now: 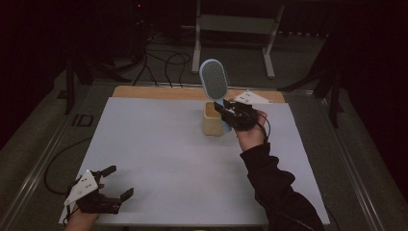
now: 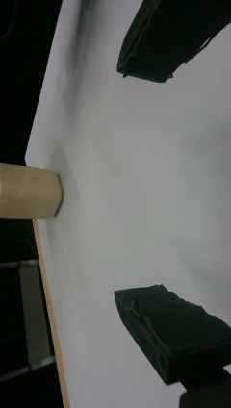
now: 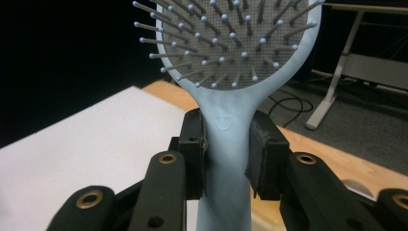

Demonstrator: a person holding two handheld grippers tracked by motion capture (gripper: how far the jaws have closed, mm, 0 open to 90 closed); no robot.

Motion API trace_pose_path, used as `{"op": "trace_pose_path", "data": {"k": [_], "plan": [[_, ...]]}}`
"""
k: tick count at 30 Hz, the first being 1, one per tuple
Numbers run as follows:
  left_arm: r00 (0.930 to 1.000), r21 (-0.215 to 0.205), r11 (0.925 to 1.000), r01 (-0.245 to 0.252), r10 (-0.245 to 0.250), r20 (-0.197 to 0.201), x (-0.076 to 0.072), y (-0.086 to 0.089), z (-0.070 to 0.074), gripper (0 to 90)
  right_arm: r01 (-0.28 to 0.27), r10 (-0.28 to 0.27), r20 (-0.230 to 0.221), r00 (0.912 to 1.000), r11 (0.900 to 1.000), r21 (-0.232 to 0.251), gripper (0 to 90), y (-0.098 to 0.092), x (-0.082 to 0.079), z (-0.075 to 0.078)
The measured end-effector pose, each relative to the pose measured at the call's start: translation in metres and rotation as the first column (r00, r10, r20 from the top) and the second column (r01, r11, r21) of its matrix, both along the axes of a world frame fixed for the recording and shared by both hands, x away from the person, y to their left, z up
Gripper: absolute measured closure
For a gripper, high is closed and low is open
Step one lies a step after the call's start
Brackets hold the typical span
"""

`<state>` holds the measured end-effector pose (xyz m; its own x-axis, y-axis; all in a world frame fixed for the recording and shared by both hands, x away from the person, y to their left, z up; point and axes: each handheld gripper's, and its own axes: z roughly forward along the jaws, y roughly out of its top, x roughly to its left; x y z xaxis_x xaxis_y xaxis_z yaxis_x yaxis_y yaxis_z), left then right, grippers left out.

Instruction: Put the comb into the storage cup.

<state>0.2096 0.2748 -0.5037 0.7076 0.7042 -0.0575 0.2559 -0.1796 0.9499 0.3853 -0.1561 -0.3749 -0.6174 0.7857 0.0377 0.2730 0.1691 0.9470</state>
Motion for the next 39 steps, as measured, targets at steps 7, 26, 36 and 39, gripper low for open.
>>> {"op": "trace_pose_path", "data": {"k": [7,26,36,39], "plan": [[1.0000,0.000,1.0000,0.001,-0.001,-0.003,0.000,0.001,0.000,0.0,0.021,-0.021,0.016,0.9996,1.000,0.015,71.1,0.004,0.017,0.005],[1.0000,-0.001,1.0000,0.005,-0.005,-0.006,0.000,0.000,-0.001,0.0,0.060,-0.062,0.064,0.9960,0.998,0.036,71.1,0.015,0.052,0.009],[0.9999,0.000,0.9999,0.011,-0.011,-0.011,-0.001,-0.001,-0.001,0.0,0.096,-0.101,0.082,0.9915,0.994,0.059,71.0,0.018,0.067,0.008],[0.9999,-0.002,1.0000,0.010,-0.010,-0.009,-0.001,0.000,-0.001,0.0,0.108,-0.113,0.082,0.9902,0.993,0.054,71.1,0.019,0.072,0.006]]}}
